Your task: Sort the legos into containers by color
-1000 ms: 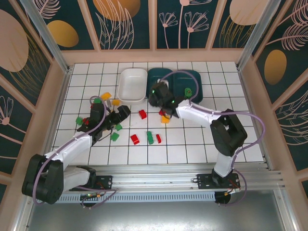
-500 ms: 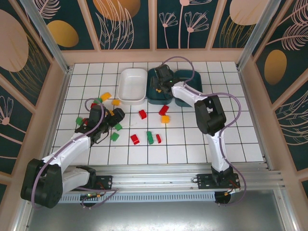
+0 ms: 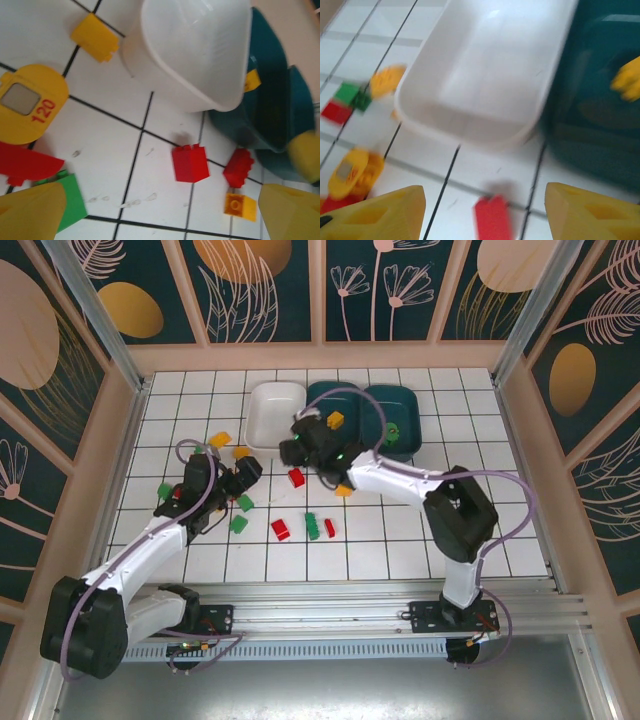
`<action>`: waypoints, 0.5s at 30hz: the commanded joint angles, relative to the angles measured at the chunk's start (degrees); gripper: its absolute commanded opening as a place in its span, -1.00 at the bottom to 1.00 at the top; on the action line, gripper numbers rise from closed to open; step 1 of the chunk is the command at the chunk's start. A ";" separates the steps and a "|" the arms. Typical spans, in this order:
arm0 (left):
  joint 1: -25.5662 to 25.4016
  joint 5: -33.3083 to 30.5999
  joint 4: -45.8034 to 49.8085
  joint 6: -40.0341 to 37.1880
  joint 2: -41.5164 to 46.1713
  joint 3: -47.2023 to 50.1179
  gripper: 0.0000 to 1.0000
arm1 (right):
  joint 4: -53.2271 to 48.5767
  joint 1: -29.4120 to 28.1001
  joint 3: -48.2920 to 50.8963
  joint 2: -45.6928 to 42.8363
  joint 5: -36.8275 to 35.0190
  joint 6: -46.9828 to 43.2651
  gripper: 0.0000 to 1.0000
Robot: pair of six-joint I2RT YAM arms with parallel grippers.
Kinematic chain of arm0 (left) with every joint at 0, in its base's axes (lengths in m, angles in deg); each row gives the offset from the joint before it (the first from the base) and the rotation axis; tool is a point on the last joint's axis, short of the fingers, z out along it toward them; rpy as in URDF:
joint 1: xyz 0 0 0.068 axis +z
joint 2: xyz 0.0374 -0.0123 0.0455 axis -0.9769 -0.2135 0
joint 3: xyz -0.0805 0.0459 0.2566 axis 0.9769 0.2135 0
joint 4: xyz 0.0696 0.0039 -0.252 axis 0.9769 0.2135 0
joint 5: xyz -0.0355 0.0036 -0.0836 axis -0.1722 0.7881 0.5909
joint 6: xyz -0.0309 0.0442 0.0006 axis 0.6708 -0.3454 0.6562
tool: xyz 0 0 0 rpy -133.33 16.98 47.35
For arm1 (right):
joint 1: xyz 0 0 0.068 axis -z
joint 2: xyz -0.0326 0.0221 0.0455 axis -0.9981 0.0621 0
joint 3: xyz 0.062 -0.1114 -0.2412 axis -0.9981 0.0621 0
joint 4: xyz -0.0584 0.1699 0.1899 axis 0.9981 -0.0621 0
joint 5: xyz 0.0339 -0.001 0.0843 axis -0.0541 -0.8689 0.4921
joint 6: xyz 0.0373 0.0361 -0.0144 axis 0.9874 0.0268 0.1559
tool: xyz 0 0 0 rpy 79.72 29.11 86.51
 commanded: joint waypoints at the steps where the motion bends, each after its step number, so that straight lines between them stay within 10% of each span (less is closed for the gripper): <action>1: -0.27 4.75 -12.72 2.24 2.33 3.85 0.97 | -1.56 -1.04 0.56 4.39 -4.94 -0.79 0.31; 15: -0.22 3.62 -21.61 4.13 11.71 13.97 0.97 | -0.62 0.33 -3.51 15.43 1.66 -4.86 0.14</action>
